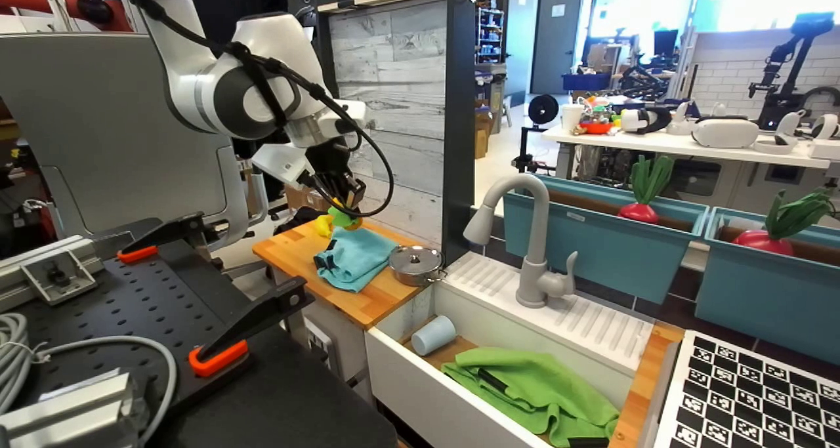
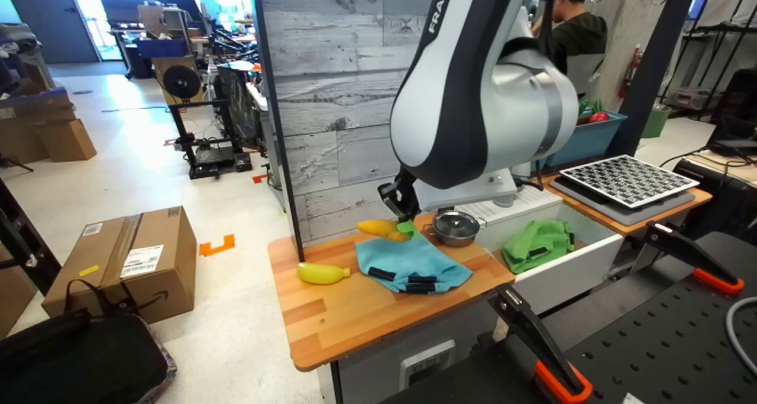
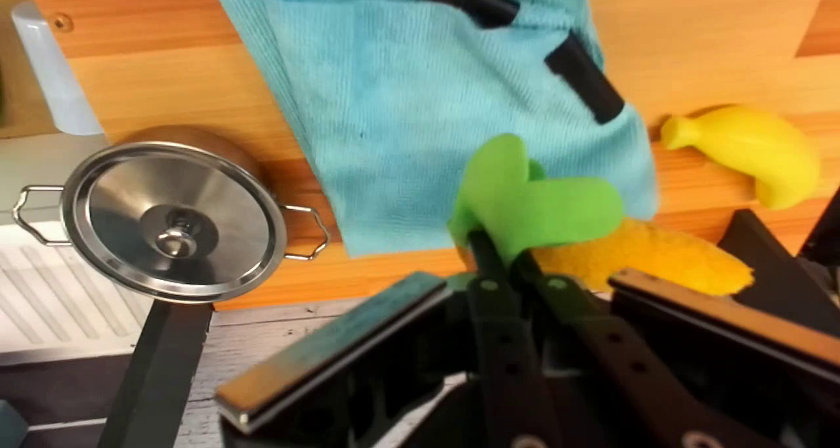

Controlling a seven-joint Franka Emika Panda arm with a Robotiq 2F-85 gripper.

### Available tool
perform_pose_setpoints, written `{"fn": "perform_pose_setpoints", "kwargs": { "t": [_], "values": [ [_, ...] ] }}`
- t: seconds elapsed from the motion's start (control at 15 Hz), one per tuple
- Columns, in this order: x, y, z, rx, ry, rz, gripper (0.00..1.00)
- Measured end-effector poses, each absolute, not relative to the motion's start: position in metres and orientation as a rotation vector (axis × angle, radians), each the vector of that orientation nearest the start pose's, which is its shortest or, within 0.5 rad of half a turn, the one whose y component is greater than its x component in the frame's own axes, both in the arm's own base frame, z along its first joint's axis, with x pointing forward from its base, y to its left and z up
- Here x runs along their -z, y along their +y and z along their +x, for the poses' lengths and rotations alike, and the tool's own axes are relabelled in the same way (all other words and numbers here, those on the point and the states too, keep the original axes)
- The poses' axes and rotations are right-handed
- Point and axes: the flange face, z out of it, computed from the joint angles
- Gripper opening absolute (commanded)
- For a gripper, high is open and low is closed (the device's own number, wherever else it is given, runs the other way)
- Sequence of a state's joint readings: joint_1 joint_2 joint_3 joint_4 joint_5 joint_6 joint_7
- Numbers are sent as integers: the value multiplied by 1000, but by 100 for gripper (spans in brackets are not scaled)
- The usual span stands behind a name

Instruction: Move the carrot plush toy

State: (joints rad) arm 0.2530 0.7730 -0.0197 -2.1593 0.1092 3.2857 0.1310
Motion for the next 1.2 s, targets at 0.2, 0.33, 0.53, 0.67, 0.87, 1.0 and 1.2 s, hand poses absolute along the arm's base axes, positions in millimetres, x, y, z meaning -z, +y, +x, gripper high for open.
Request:
{"fn": "perform_pose_setpoints", "kwargs": {
  "t": [0.2,0.33,0.53,0.67,0.87,1.0,1.2],
  "values": [
    [-86,126,519,545,-83,-3039,1],
    [-93,134,505,532,-136,-3040,1],
    [-98,152,489,509,-238,-3039,1],
    [-96,164,482,481,-299,-3038,1],
    [-92,181,480,392,-366,-3048,1],
    [-92,191,485,328,-407,-3055,1],
    [-91,204,499,269,-462,-3061,1]
  ]
}}
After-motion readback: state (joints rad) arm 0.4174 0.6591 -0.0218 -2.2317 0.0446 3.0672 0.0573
